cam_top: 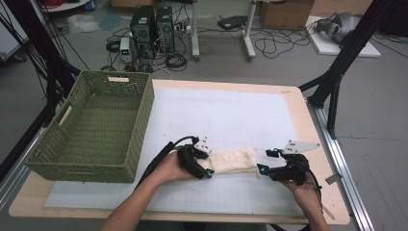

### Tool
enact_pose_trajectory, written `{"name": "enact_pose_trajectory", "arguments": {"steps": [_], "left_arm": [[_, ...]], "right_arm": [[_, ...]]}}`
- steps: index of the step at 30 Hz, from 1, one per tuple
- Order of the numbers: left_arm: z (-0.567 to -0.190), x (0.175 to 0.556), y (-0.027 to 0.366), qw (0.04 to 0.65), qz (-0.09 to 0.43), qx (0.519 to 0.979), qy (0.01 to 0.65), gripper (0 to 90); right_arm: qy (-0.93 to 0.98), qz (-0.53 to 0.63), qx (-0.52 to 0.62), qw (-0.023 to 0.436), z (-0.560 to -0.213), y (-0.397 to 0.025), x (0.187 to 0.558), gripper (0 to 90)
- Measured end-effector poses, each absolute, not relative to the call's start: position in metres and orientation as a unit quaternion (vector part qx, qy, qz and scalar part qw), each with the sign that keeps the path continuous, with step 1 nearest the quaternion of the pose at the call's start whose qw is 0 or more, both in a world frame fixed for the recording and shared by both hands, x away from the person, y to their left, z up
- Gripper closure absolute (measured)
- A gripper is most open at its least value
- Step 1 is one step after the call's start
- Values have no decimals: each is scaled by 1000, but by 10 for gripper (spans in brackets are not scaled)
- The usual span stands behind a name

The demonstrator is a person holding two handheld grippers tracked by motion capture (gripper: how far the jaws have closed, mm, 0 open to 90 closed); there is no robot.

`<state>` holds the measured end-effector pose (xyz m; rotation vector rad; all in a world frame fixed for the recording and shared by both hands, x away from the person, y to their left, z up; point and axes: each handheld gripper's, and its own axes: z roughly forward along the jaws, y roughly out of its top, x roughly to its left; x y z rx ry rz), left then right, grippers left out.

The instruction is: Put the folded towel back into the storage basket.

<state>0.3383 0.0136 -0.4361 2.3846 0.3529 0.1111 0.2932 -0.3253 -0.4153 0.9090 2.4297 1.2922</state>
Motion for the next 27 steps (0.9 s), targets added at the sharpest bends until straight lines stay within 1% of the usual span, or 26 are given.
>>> {"name": "enact_pose_trajectory", "arguments": {"steps": [4,27], "left_arm": [[-436,339,14,359,48,922,139,412],[-435,348,19,361,59,916,166,738]], "right_arm": [[831,443,312,124,-415,-325,293,292],[825,447,319,131,-413,-328,293,286]]}}
